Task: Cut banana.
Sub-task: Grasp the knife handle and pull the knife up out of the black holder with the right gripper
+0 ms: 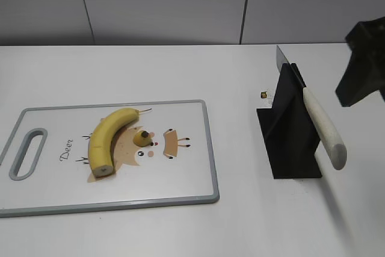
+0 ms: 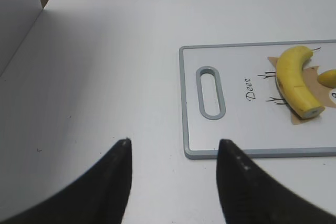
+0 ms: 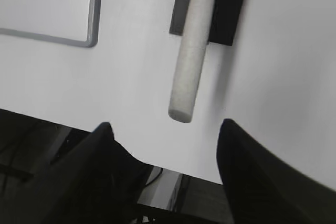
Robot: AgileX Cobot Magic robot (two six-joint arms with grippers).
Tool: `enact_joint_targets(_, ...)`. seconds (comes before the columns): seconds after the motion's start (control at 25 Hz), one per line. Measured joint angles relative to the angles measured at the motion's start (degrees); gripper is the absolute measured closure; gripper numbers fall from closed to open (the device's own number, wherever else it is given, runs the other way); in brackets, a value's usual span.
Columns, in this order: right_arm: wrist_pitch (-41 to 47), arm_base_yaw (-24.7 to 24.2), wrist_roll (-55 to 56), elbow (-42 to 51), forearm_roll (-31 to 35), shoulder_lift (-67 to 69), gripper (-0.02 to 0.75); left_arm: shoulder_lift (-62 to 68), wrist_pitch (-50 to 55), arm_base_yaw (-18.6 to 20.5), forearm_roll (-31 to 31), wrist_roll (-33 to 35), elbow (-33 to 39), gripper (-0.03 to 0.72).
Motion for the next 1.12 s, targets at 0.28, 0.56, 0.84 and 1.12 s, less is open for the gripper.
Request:
enact_joint_targets(0.28,0.0,5.6,4.7,-0.2,-5.7,8.2,0.273,0.0,0.0,0.0,0.0,0.0,0.0,0.18)
enact_joint_targets(0.56,-0.9,5.7,5.5,-0.4,-6.4,14.9,0.276,0.0,0.0,0.0,0.1,0.0,0.0,0.182)
enact_joint_targets(0.84,-2.6,5.7,6.5,-0.4,-7.1,20.2,0.279,0.0,0.0,0.0,0.1,0.0,0.0,0.187)
enact_joint_targets(1.12,-3.5,5.7,8.0,-0.5,-8.3,22.6,0.38,0.0,0.0,0.0,0.1,0.0,0.0,0.194)
